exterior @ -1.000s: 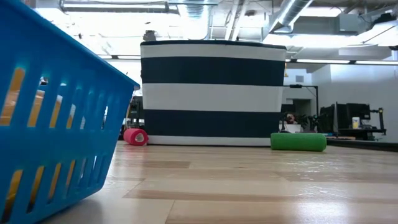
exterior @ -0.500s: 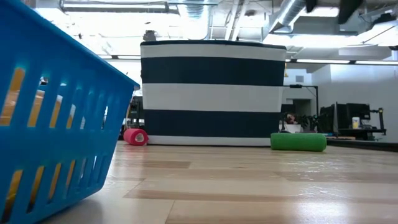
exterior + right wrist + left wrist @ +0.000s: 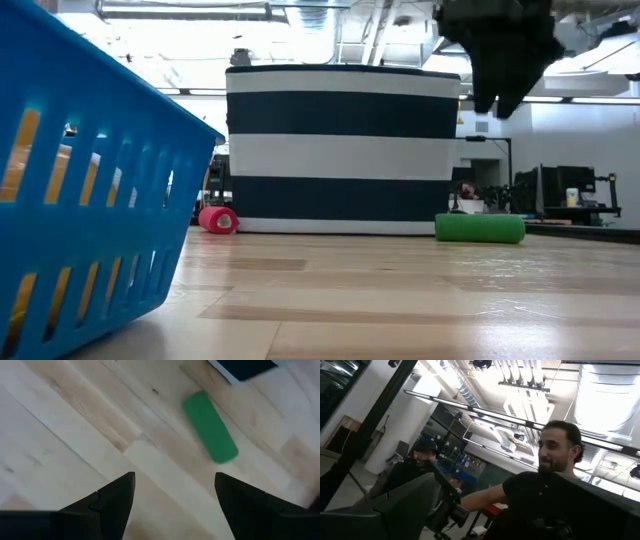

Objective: Pick & place medical supplies in basket/bin
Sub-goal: Put the green bandage into the transparent bin

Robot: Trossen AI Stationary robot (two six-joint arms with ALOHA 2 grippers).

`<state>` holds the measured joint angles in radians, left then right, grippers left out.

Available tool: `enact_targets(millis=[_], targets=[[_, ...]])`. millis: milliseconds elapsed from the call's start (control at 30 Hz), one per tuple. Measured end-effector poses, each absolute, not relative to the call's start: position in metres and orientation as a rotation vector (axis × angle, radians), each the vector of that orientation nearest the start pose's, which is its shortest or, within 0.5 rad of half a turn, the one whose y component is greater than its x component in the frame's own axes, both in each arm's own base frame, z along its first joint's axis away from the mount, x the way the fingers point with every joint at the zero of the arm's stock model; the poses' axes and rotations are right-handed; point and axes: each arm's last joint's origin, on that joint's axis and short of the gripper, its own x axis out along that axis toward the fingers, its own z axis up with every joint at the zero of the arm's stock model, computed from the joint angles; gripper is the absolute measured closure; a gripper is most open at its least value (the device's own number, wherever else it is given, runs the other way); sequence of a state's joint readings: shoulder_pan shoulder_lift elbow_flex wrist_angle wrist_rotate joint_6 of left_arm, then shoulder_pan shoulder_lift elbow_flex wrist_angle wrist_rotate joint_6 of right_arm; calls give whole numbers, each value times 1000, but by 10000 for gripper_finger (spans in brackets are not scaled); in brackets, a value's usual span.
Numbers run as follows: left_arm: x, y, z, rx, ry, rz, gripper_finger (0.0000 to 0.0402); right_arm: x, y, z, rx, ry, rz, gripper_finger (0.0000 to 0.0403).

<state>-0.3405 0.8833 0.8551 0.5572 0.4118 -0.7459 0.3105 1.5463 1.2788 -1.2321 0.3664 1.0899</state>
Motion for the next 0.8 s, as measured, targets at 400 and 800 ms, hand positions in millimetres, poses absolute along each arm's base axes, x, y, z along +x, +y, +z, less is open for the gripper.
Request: enact_targets(millis=[400, 800], targets=[[182, -62, 403, -732, -289, -660, 9, 208, 42, 193, 369, 1040, -774, 132], [198, -46, 397, -825, -308, -471, 9, 203, 5, 175, 295, 1083, -692, 132]])
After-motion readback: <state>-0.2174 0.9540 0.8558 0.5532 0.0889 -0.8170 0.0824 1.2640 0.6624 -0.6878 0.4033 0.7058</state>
